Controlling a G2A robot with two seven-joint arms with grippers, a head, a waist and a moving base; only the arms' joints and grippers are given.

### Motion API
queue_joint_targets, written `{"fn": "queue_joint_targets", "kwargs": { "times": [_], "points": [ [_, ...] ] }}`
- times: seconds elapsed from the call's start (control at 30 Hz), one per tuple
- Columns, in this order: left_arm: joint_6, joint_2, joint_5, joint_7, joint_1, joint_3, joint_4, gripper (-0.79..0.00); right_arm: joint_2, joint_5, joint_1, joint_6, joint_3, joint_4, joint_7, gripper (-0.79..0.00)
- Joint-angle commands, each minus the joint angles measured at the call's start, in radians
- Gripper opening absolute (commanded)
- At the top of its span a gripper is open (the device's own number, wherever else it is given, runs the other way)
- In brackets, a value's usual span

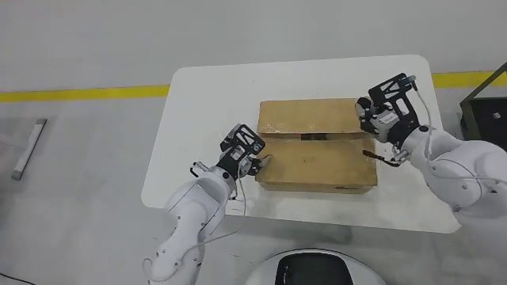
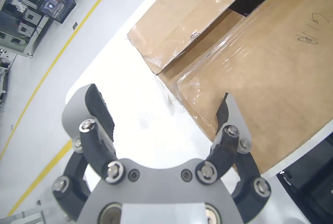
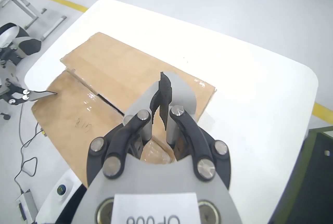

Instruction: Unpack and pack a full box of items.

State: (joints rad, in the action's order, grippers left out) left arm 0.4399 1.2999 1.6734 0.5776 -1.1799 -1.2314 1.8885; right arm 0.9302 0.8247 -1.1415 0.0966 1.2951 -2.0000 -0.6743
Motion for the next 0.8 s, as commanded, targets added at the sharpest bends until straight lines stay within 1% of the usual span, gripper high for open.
{"fn": "queue_joint_targets", "kwargs": {
  "times": [0.0,0.17,0.37,0.63,0.77],
  "points": [
    [-0.001,-0.001,-0.003,0.001,-0.001,-0.001,0.005,0.0,0.01,-0.089,0.02,0.019,-0.039,0.023,0.003,-0.785],
    [-0.006,-0.003,-0.01,0.001,-0.01,-0.013,0.02,0.0,0.031,-0.15,0.052,0.066,-0.105,0.079,0.017,-0.785],
    [-0.003,-0.008,-0.019,-0.004,-0.025,-0.032,0.035,0.0,0.046,-0.155,0.066,0.081,-0.145,0.111,0.029,-0.785],
    [-0.001,-0.012,-0.021,-0.001,-0.031,-0.042,0.027,0.0,0.059,-0.168,0.074,0.096,-0.155,0.128,0.032,-0.785],
    [-0.001,-0.014,-0.018,-0.006,-0.027,-0.044,0.015,0.0,0.061,-0.189,0.07,0.077,-0.137,0.117,0.044,-0.785]
  ]
}}
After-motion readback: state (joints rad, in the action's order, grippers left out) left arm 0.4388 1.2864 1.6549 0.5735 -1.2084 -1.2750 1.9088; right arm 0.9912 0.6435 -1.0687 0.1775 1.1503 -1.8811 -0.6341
